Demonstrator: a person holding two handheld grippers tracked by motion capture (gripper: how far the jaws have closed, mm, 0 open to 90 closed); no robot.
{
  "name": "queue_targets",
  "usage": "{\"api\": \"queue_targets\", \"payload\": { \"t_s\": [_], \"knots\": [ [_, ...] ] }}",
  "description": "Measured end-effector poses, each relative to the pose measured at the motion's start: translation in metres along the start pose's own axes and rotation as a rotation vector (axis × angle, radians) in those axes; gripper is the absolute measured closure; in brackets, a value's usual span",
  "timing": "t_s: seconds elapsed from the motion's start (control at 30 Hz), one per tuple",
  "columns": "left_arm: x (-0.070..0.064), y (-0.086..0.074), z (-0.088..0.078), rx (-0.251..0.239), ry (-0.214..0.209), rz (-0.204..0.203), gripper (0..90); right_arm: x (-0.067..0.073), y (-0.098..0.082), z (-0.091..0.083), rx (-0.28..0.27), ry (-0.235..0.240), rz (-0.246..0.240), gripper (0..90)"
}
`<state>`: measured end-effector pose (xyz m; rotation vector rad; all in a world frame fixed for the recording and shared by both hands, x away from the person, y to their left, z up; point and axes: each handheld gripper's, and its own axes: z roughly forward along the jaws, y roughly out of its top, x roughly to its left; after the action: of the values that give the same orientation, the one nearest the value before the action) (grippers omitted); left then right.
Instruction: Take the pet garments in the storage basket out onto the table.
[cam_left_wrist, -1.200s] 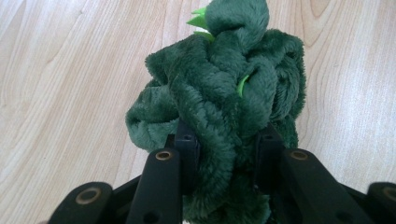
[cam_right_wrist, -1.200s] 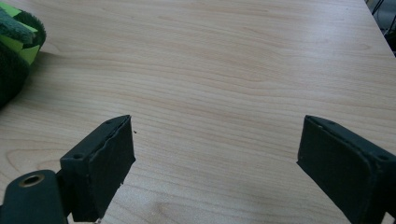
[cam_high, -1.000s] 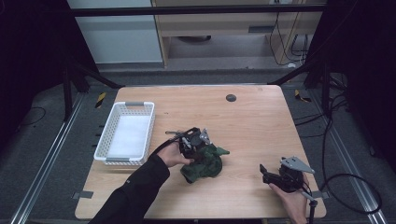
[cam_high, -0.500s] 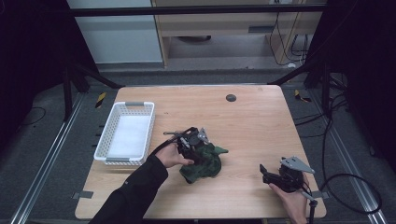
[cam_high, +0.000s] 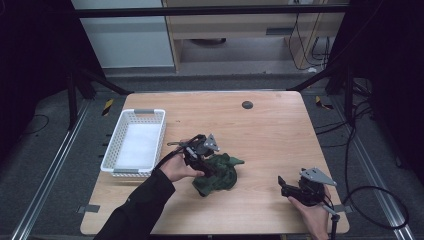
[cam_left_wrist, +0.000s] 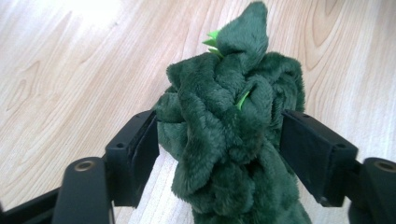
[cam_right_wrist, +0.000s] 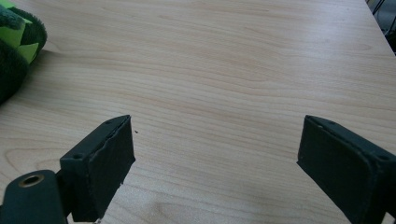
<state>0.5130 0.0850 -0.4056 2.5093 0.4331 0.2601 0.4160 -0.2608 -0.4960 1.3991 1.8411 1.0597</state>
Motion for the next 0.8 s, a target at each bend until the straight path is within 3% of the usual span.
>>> {"api": "queue_targets", "payload": {
  "t_s": [0.6, 0.63, 0.8],
  "knots": [
    [-0.005, -0.032, -0.031, -0.233, 0.066, -0.138, 30.2, 0.0, 0.0, 0.0, 0.0, 0.0, 0.001, 10.6],
    [-0.005, -0.037, -0.034, -0.26, 0.079, -0.156, 31.0, 0.0, 0.0, 0.0, 0.0, 0.0, 0.003, 10.6],
    [-0.009, -0.049, -0.038, -0.309, 0.122, -0.199, 35.5, 0.0, 0.0, 0.001, -0.002, 0.002, 0.004, 10.6]
  ]
}}
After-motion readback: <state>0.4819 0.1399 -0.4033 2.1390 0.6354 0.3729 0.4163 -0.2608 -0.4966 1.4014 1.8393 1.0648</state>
